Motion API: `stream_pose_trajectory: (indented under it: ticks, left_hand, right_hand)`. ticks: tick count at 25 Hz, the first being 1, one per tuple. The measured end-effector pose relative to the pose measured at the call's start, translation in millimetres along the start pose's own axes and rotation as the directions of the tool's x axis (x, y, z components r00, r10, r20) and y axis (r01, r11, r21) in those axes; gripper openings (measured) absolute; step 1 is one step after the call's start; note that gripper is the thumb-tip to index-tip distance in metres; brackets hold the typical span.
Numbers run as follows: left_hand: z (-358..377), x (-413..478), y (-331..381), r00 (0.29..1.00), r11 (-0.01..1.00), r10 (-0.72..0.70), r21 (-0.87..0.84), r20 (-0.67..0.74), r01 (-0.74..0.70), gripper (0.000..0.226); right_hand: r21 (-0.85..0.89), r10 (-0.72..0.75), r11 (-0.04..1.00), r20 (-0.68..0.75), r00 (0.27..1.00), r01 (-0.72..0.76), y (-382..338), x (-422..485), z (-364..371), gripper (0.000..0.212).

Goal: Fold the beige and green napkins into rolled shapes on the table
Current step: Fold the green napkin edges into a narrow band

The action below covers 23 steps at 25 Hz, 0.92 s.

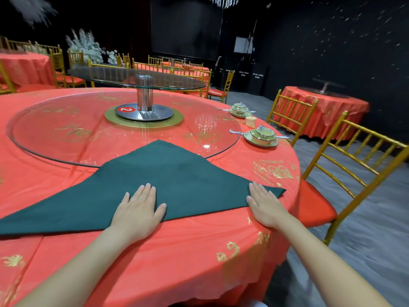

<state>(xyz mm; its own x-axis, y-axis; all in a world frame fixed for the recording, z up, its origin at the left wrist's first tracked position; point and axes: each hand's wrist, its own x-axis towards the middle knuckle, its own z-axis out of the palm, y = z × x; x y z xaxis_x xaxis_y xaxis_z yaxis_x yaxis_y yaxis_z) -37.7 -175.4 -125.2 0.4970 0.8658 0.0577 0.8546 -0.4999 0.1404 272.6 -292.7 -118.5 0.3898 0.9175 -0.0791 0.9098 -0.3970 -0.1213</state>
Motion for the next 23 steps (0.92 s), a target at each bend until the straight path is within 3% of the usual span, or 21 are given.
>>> stream_pose_trajectory:
  ticks: [7, 11, 13, 15, 18, 21, 23]
  left_hand:
    - [-3, -1, 1, 1.0, 1.0, 0.005, 0.005, -0.001, -0.005, 0.072]
    - [-6, -6, 6, 1.0, 1.0, 0.001, 0.003, 0.005, -0.001, 0.09]
    - [-7, -7, 6, 1.0, 1.0, -0.002, 0.01, 0.003, 0.002, 0.093]
    - [-7, -7, 6, 1.0, 1.0, -0.004, 0.011, 0.007, 0.004, 0.097]
    - [-6, -8, 7, 1.0, 1.0, -0.005, 0.003, -0.009, 0.005, 0.114]
    - [-3, -6, 4, 1.0, 1.0, -0.003, 0.0, -0.004, 0.003, 0.113]
    - [-2, -5, 3, 1.0, 1.0, -0.006, 0.0, 0.01, 0.006, 0.1]
  right_hand:
    - [0.005, 0.132, 0.991, 0.053, 0.99, -0.132, 38, 5, -9, 0.056]
    - [-0.129, 0.222, 0.968, 0.058, 0.973, -0.214, 18, 8, -27, 0.059]
    - [-0.118, 0.129, 0.984, -0.021, 0.991, -0.13, -28, 3, -27, 0.06]
    - [-0.051, -0.049, 0.998, -0.064, 0.997, 0.046, -92, -9, -16, 0.061]
    - [0.014, -0.243, 0.97, -0.01, 0.97, 0.243, -171, -22, 4, 0.061]
    - [0.076, -0.245, 0.967, 0.014, 0.969, 0.244, -182, -14, 15, 0.059]
    - [0.074, -0.21, 0.974, -0.033, 0.977, 0.212, -167, -12, 18, 0.058]
